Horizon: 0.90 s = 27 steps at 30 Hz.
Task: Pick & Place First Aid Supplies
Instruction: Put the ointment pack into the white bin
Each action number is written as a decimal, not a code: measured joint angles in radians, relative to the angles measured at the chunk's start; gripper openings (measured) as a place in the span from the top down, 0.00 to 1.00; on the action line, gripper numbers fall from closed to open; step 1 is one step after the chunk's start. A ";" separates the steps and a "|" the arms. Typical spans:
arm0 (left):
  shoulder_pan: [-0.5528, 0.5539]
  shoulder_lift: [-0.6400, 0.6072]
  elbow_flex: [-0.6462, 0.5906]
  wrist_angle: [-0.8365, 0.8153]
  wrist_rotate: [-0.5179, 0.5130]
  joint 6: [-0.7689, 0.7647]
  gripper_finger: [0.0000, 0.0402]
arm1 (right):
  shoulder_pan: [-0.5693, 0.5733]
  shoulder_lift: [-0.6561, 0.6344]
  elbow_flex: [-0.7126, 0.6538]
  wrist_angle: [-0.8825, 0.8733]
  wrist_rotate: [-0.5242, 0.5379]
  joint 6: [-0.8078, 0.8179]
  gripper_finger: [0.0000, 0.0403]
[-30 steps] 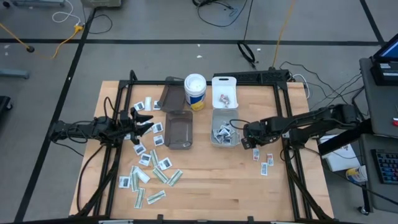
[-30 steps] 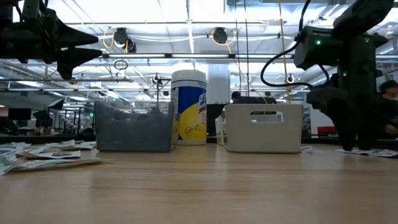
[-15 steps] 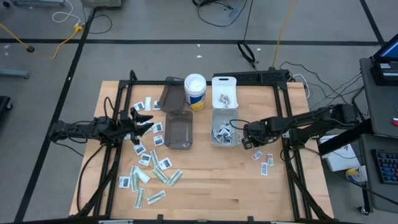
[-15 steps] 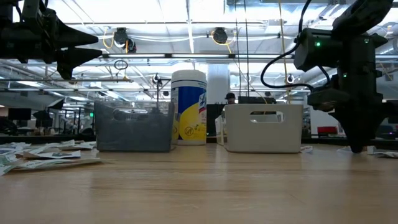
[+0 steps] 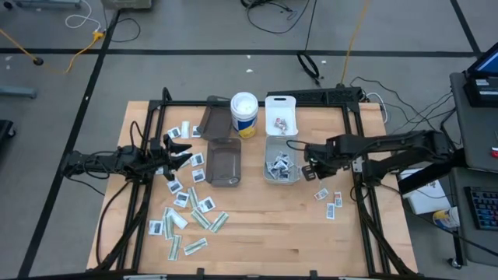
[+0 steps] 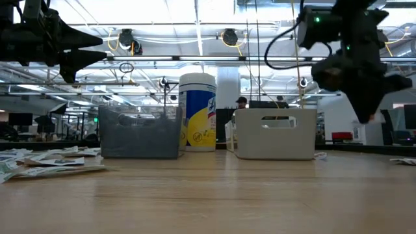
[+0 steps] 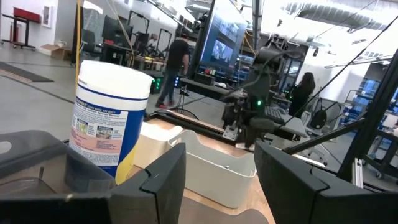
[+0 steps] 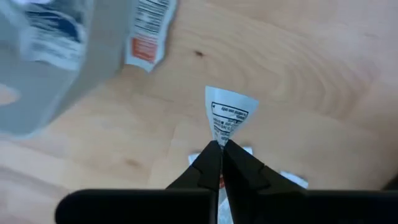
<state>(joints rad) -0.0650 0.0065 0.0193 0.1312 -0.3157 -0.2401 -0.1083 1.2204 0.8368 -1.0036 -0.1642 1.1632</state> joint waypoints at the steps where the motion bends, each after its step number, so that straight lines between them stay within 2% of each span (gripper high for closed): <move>1: 0.000 0.000 0.000 0.000 0.000 0.000 0.51 | -0.005 -0.002 0.019 -0.027 -0.003 -0.011 0.98; 10: 0.000 0.000 0.000 0.000 0.000 0.000 0.51 | -0.061 -0.014 0.182 -0.251 -0.022 -0.076 0.99; 16: 0.000 0.000 0.000 0.000 0.000 0.000 0.51 | -0.105 -0.004 0.261 -0.285 -0.022 -0.112 0.99; 27: 0.000 0.000 0.000 0.000 0.000 0.000 0.51 | -0.303 0.221 0.449 -0.275 -0.016 -0.374 1.00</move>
<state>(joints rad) -0.0650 0.0066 0.0189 0.1314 -0.3157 -0.2401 -0.4108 1.4419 1.2861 -1.2781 -0.1802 0.7892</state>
